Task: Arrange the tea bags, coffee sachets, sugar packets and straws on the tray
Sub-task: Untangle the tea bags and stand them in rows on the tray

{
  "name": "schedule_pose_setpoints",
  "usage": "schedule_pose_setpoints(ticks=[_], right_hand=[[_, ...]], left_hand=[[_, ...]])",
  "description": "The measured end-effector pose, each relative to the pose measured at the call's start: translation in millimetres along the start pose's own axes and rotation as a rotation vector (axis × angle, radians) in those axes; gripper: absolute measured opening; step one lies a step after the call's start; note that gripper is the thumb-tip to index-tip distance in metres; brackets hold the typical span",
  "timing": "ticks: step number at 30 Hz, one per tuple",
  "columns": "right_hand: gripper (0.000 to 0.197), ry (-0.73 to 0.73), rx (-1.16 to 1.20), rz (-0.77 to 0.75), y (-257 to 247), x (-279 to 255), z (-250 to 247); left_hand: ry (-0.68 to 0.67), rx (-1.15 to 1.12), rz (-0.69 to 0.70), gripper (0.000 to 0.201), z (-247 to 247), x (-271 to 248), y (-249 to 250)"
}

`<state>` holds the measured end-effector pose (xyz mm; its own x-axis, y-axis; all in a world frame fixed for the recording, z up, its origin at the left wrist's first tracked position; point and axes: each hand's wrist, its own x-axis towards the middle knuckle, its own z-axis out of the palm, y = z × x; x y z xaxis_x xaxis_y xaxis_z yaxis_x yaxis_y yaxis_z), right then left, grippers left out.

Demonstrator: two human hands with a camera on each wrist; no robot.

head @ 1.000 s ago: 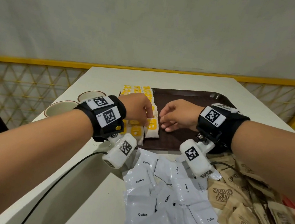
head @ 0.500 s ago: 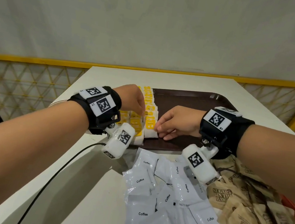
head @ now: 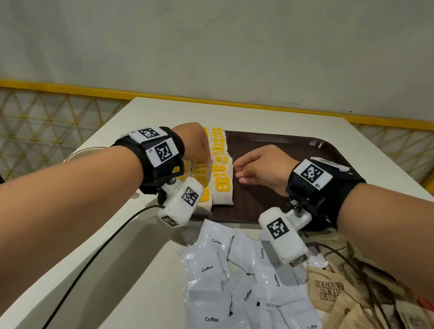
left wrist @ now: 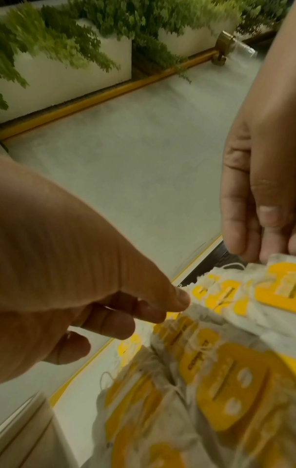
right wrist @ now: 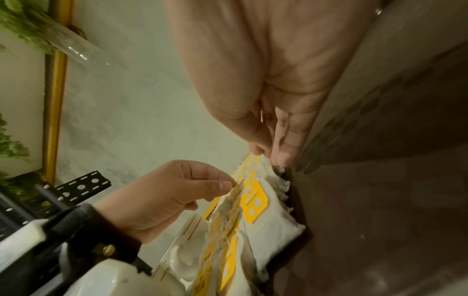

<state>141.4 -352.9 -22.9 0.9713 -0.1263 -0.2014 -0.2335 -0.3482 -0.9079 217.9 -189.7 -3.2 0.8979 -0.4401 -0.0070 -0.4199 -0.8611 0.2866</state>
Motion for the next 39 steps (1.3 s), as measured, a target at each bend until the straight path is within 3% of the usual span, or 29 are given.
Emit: schedule_pose_setpoints(ticks=[16,28,39], right_hand=[[0.033,0.080,-0.095,-0.021,-4,22,16],[0.024,0.030,-0.139,-0.053,-4,26,11],[0.028,0.011,-0.132,-0.080,2,28,10]], left_hand=[[0.032,-0.071,-0.086,0.022,2,21,0],[-0.079,0.226,-0.082,0.032,8,41,6],[-0.152,0.323,-0.069,0.036,10,54,6]])
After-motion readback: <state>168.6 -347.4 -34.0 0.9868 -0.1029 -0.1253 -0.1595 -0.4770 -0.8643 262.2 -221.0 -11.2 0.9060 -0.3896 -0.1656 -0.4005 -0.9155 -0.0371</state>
